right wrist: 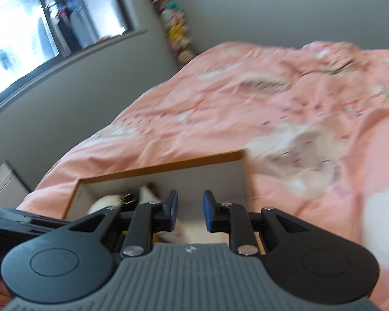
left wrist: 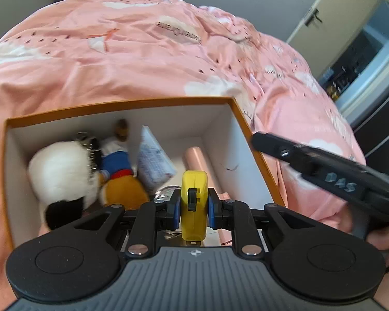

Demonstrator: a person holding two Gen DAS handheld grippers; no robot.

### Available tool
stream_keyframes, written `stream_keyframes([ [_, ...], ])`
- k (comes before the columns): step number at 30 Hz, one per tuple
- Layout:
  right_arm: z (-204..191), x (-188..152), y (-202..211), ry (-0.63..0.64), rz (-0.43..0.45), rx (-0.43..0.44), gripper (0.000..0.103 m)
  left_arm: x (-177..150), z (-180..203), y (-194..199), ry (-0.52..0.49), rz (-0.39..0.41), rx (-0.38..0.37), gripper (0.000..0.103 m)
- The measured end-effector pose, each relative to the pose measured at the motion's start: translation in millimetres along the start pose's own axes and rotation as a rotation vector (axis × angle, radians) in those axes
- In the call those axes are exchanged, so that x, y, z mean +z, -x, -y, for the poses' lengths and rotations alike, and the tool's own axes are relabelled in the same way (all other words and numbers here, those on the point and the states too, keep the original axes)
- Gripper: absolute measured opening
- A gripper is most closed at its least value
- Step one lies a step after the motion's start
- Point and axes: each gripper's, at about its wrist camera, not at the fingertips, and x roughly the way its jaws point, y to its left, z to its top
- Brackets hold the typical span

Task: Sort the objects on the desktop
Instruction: 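Lower the lotion tube into the orange box with right tool and release, then lower the yellow tape measure into the orange box with left tool and open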

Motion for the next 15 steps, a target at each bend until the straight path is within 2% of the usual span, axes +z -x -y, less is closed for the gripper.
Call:
stream_keyframes([
  [3,18,-4,18,-0.049,0.058,-0.047,0.022,3,9,-21,-0.018,-0.023,-0.011,0.022],
  [6,35,-8,29,-0.093,0.079,-0.098,0.023,4,10,-45,-0.012,-0.059,0.01,0.022],
  [15,55,-36,26,-0.153,0.03,-0.13,0.025,-4,4,-82,0.021,-0.114,0.019,0.022],
])
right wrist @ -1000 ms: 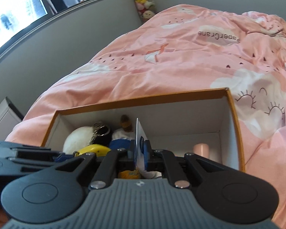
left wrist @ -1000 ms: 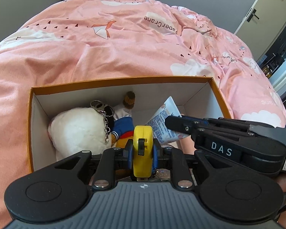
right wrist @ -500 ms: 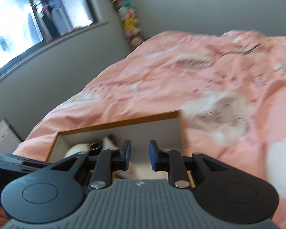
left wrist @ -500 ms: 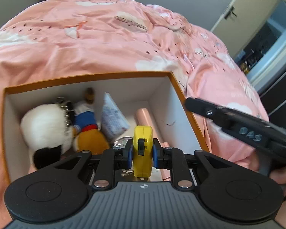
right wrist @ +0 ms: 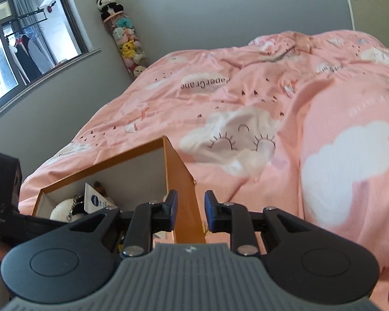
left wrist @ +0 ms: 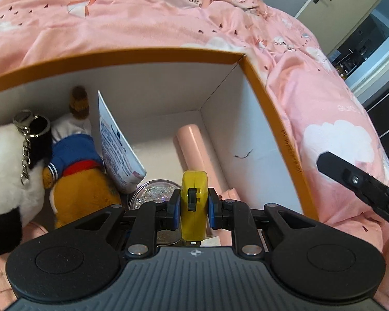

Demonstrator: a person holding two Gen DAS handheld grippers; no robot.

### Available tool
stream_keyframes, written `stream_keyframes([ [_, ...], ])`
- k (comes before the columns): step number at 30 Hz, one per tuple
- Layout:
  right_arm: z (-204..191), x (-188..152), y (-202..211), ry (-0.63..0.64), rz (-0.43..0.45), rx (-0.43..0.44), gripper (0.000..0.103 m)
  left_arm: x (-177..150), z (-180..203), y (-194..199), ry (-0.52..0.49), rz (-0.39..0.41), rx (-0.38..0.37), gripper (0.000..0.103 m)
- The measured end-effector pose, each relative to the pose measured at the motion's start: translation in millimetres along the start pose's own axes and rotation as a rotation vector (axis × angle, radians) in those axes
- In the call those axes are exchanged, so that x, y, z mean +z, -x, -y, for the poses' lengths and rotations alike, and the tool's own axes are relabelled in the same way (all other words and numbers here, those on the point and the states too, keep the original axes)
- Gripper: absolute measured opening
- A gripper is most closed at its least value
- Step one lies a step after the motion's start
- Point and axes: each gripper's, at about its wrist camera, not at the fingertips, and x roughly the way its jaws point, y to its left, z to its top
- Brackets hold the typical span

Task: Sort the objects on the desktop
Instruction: 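Lower the yellow tape measure into the orange box with left tool and open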

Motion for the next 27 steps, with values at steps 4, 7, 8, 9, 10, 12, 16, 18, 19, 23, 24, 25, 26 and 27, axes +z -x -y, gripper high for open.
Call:
stream_keyframes([
  [4,1,-4,2,-0.005,-0.006,0.005,0.025,-2,-3,-6,0.006,-0.01,0.037,0.022],
  [7,-1,-5,4,-0.003,-0.005,0.007,0.025,-4,-8,-8,0.018,0.001,0.042,0.023],
  [8,-1,-6,4,-0.003,-0.005,0.009,0.025,-4,-9,-8,0.017,0.002,0.046,0.024],
  [9,-2,-7,5,-0.004,-0.006,0.01,0.025,-4,-8,-8,0.012,0.004,0.056,0.024],
  [10,-2,-7,5,-0.003,-0.007,0.009,0.025,-4,-7,-7,0.002,0.006,0.071,0.024],
  [12,-2,-9,6,0.001,-0.01,0.006,0.025,-2,-2,-6,-0.023,0.011,0.108,0.025],
  [16,-1,-12,9,0.002,-0.018,-0.002,0.025,-3,1,2,-0.031,0.035,0.118,0.041],
  [18,-1,-13,9,0.001,-0.025,-0.004,0.025,-3,1,7,-0.032,0.04,0.109,0.049],
  [19,-1,-14,9,0.002,-0.028,-0.005,0.025,-3,1,10,-0.031,0.042,0.111,0.049],
  [23,-3,-17,14,0.015,-0.026,-0.009,0.025,-5,6,25,-0.048,0.068,0.11,0.049],
  [24,-4,-17,16,0.022,-0.023,-0.013,0.025,-6,7,31,-0.051,0.078,0.105,0.049],
  [25,-5,-18,18,0.029,-0.02,-0.016,0.025,-7,9,37,-0.056,0.09,0.098,0.049],
  [26,-6,-18,20,0.037,-0.016,-0.019,0.027,-8,11,43,-0.062,0.103,0.094,0.05],
  [27,-7,-19,22,0.046,-0.013,-0.02,0.03,-9,13,52,-0.071,0.121,0.093,0.05],
])
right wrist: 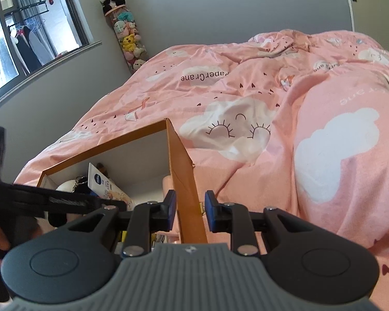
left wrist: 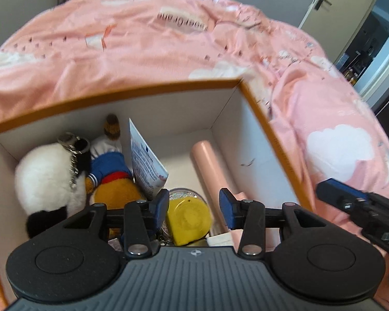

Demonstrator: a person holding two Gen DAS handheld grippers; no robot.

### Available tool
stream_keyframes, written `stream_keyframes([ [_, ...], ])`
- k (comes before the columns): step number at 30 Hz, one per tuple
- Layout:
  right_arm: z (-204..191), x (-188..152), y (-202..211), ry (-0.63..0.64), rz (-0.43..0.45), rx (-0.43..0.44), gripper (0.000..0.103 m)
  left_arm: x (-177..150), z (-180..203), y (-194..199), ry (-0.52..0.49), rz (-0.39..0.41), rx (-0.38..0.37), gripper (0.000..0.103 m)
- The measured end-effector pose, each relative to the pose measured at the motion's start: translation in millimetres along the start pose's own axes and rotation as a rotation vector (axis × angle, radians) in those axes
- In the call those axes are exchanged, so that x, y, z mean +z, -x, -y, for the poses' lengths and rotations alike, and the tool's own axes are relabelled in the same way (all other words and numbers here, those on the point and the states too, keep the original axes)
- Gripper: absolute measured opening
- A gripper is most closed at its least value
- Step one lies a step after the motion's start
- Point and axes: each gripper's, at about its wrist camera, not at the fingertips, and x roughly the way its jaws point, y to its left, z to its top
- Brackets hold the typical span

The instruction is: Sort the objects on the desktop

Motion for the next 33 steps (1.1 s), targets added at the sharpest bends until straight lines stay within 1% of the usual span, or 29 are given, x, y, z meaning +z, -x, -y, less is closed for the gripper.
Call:
stream_keyframes([
  [3,-7,-2,7,0.035,0.014,0.002,0.031,-3,7,26,-0.038,0.07,0.014,0.053],
  [6,-18,-4,17,0.094,0.046,0.009,0.034,-9,17,57,-0.093,0.161,0.061,0.06],
  [8,-28,-6,24,0.14,0.07,0.018,0.04,-14,21,76,-0.122,0.214,0.098,0.066],
  [9,-32,-7,27,0.163,0.079,0.025,0.04,-16,23,83,-0.132,0.232,0.117,0.067],
  [10,-37,-8,30,0.181,0.083,0.033,0.04,-19,24,92,-0.142,0.249,0.141,0.071],
  [11,-41,-9,32,0.196,0.083,0.043,0.042,-21,24,98,-0.148,0.26,0.162,0.075],
  [12,-45,-10,33,0.207,0.081,0.056,0.045,-24,25,105,-0.155,0.269,0.185,0.077],
  [13,-49,-12,34,0.218,0.076,0.069,0.051,-27,25,110,-0.166,0.279,0.213,0.08],
  [15,-56,-15,34,0.24,0.065,0.088,0.053,-35,27,117,-0.197,0.299,0.269,0.085],
  [17,-63,-19,32,0.27,0.054,0.086,0.058,-46,26,119,-0.227,0.323,0.319,0.086],
  [19,-69,-24,29,0.299,0.041,0.079,0.059,-56,24,116,-0.22,0.339,0.359,0.086],
  [21,-73,-30,25,0.324,0.022,0.083,0.064,-65,19,110,-0.176,0.348,0.364,0.086],
  [25,-79,-41,18,0.365,-0.004,0.073,0.067,-80,11,96,-0.11,0.341,0.335,0.086],
  [28,-83,-48,14,0.391,-0.011,0.055,0.068,-91,10,84,-0.107,0.322,0.333,0.086],
  [33,-85,-55,7,0.399,-0.021,0.037,0.069,-102,3,72,-0.053,0.316,0.33,0.086],
])
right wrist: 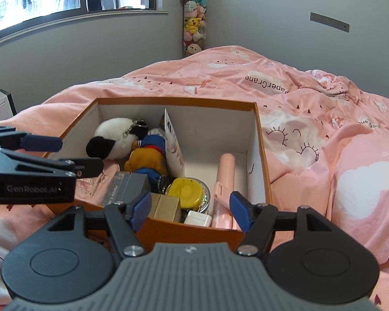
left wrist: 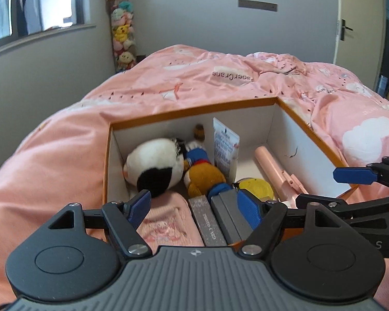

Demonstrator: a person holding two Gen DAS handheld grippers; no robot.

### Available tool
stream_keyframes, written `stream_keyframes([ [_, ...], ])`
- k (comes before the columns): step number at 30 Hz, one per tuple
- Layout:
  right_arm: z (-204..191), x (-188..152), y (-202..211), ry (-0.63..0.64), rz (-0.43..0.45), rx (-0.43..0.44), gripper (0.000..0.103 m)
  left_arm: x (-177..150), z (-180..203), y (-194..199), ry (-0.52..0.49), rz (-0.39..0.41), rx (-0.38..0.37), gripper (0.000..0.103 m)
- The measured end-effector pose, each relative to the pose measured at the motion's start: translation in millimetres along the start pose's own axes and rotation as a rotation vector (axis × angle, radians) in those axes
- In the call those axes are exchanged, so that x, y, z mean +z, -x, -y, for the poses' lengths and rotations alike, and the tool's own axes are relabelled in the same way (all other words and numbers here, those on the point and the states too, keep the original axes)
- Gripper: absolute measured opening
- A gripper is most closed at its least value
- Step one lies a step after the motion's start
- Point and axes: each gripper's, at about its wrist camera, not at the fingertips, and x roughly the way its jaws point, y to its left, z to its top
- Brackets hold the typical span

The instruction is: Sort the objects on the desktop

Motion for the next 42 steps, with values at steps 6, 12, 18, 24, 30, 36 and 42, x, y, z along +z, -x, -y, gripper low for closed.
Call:
stream_keyframes([
  [6,0,-5,-5,-0.014,0.0,-0.012,0.07,-10,3,-10,0.016,-0.024,0.014,0.086],
  [12,3,-8,-11,-0.053,0.003,-0.004,0.072,-18,4,-19,0.042,-0.059,0.018,0.086],
  [18,5,-12,-17,-0.067,0.0,0.0,0.075,-20,1,-27,0.095,-0.086,0.024,0.093],
  [24,5,-13,-20,-0.07,0.003,-0.002,0.077,-21,-4,-30,0.121,-0.096,0.021,0.098],
  [30,5,-13,-20,-0.069,0.002,-0.003,0.078,-22,-4,-30,0.119,-0.097,0.02,0.098],
  [36,5,-14,-21,-0.069,0.002,-0.005,0.078,-22,-3,-31,0.117,-0.1,0.019,0.098],
  [42,5,-14,-21,-0.069,0.003,-0.005,0.078,-22,-2,-31,0.116,-0.102,0.017,0.098],
])
